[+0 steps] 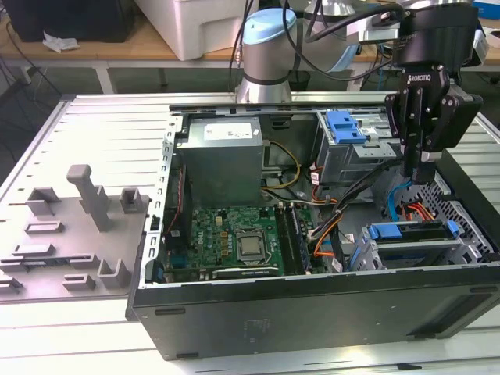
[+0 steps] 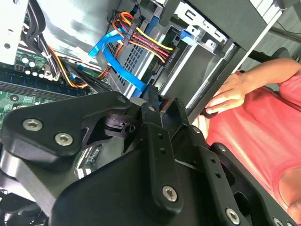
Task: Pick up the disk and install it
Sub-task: 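Insert the second disk wire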
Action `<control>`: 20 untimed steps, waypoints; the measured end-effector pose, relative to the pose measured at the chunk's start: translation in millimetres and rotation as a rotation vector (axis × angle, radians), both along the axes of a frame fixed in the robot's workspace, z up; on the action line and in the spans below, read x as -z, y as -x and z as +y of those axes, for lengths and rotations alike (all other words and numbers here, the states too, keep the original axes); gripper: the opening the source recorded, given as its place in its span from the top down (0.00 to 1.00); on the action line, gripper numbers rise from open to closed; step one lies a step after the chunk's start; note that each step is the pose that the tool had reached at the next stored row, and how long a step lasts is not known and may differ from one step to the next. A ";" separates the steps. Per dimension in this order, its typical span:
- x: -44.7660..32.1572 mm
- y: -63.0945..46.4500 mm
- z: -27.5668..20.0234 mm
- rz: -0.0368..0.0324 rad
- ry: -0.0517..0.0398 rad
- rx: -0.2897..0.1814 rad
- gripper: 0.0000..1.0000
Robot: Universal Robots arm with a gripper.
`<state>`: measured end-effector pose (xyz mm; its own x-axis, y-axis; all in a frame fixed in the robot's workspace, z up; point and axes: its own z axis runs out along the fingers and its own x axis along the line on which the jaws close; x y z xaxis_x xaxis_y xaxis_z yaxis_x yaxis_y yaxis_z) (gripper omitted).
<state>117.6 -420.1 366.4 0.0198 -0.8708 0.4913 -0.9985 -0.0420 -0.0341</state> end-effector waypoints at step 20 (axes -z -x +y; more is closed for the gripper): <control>0.7 1.2 0.1 0.0000 0.0000 0.000 0.78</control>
